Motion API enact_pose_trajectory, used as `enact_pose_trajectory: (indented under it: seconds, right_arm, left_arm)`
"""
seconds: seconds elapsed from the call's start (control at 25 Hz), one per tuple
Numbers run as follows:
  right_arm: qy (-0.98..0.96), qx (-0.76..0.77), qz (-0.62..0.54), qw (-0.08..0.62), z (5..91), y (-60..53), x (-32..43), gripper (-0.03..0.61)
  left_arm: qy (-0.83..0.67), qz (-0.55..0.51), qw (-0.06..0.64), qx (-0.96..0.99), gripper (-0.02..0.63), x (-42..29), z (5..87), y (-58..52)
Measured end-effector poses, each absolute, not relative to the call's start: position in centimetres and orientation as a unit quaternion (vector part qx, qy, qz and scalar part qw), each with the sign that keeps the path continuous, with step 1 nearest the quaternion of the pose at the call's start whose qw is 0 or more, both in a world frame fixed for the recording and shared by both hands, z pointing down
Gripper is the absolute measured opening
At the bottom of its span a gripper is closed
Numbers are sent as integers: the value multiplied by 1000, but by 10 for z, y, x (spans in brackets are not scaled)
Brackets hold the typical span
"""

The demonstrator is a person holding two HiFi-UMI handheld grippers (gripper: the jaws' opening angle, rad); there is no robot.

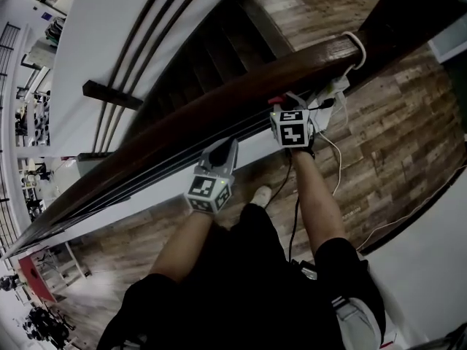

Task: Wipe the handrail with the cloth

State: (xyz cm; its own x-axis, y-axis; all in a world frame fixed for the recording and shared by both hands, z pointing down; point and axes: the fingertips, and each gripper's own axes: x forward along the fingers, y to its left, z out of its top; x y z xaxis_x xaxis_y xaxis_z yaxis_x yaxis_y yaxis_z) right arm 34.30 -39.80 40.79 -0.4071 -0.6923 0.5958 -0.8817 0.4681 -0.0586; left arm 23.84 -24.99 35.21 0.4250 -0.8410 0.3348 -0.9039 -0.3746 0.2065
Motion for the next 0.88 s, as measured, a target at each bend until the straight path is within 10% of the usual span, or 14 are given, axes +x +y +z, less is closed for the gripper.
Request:
enact_pose_trajectory:
  seconds: [0.88]
  right_arm:
    - [-831, 440, 169, 294, 413, -347, 270, 43]
  left_arm:
    - [-567, 67, 189, 799, 0, 158, 359, -215]
